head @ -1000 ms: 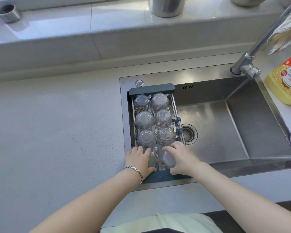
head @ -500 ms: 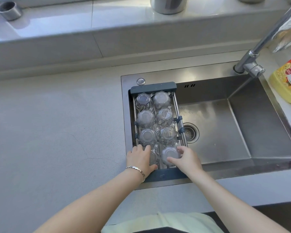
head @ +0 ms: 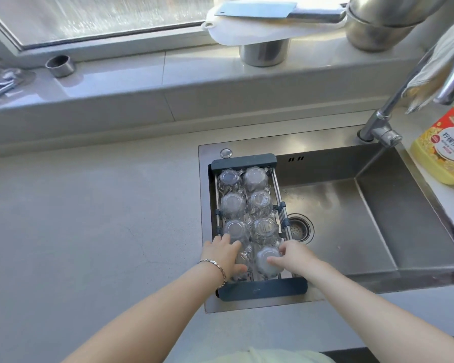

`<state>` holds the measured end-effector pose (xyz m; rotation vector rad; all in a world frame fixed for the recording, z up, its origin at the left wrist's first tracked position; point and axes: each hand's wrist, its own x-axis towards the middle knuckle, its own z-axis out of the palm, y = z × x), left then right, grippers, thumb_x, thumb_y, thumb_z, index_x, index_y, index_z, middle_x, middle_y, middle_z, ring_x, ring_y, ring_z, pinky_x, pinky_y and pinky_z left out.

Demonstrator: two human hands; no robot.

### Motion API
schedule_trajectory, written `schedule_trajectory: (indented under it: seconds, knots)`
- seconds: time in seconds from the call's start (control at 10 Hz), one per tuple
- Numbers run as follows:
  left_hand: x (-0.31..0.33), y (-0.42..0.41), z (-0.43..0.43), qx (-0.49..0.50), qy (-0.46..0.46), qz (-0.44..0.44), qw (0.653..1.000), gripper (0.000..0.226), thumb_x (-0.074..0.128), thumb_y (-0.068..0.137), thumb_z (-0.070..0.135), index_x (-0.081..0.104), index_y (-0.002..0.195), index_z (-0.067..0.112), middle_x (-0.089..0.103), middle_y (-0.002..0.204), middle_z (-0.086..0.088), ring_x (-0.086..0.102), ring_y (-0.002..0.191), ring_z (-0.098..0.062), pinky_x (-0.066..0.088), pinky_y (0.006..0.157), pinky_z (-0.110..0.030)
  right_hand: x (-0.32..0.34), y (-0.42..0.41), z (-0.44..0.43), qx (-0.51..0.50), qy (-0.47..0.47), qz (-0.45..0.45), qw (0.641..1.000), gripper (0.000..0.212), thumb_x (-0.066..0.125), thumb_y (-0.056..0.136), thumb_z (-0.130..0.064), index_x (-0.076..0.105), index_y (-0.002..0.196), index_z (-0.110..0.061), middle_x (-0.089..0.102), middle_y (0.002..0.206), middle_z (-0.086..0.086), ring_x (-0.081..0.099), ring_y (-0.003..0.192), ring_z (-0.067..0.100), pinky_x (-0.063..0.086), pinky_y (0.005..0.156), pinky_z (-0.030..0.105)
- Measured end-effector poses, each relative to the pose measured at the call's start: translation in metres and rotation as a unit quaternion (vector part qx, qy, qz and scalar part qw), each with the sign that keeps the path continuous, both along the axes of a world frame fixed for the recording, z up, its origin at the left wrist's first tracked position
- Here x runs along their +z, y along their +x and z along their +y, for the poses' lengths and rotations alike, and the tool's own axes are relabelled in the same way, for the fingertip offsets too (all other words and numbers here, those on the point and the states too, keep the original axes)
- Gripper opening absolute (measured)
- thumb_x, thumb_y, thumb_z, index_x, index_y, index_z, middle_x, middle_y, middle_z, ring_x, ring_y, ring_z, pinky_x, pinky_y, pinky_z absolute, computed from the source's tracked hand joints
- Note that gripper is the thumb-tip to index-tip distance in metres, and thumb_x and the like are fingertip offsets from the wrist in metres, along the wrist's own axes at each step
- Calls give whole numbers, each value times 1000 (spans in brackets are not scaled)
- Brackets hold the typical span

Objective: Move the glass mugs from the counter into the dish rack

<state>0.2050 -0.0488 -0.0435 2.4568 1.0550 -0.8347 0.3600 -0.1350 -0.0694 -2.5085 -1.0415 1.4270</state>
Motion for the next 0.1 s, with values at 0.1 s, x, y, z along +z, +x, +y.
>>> schedule_trajectory:
  seconds: [0.1]
  knots:
    - [24,2,17,102,-93,-45,989,42,51,90,41,52,122,15,57,123,-7,57,107,-24,50,94,-38,27,8,15,74,-26,-34,996,40,58,81,-27,37,49,-16,35,51,0,36,48,17,26,46,27]
